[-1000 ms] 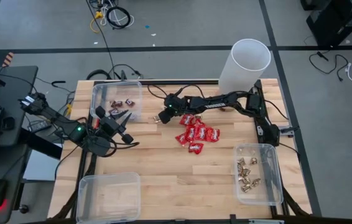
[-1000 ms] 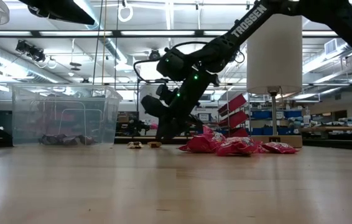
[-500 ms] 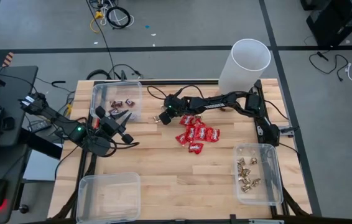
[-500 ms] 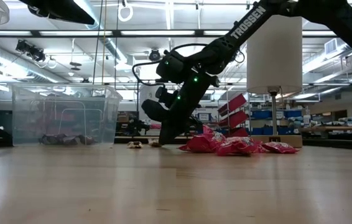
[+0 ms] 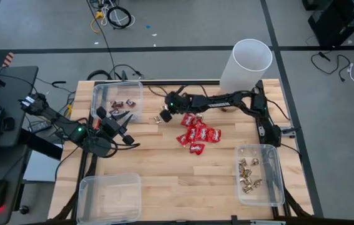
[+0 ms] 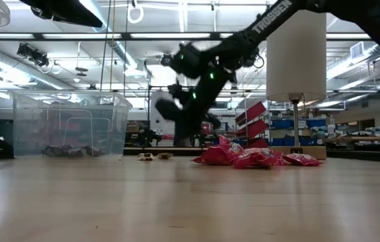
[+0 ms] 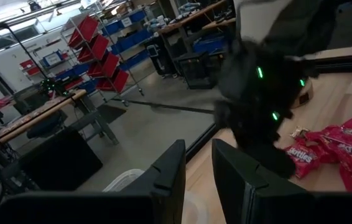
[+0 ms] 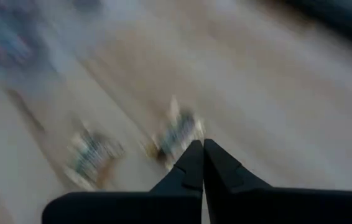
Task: Sort candy
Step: Put the gold chocolate into the bottom right transparent bin
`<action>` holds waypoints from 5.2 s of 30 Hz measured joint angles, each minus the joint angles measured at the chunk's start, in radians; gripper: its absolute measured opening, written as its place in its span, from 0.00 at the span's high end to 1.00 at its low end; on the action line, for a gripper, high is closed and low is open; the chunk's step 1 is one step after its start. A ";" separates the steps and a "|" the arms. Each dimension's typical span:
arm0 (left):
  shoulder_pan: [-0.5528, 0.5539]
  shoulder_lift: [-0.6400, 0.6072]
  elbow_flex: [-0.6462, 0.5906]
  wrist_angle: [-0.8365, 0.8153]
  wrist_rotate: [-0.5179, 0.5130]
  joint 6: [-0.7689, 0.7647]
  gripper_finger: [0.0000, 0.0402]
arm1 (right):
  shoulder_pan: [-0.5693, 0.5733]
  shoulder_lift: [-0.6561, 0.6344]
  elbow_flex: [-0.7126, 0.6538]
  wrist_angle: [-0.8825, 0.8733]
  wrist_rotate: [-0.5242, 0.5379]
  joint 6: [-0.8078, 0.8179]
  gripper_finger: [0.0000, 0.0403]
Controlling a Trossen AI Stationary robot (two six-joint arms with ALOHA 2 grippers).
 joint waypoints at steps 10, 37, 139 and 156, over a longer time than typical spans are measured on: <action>0.000 0.000 0.000 -0.005 -0.012 0.050 0.79 | 0.010 0.117 0.179 0.071 -0.084 -0.028 1.00; 0.000 -0.001 0.000 -0.007 0.006 0.050 0.79 | -0.012 0.191 0.325 -0.280 -0.037 0.165 1.00; 0.000 -0.001 0.000 0.001 0.025 0.041 0.79 | 0.050 0.138 0.205 -0.358 -0.085 0.152 0.76; 0.000 -0.001 0.000 -0.001 0.058 0.028 0.79 | 0.054 0.102 0.200 -0.392 -0.112 0.102 0.81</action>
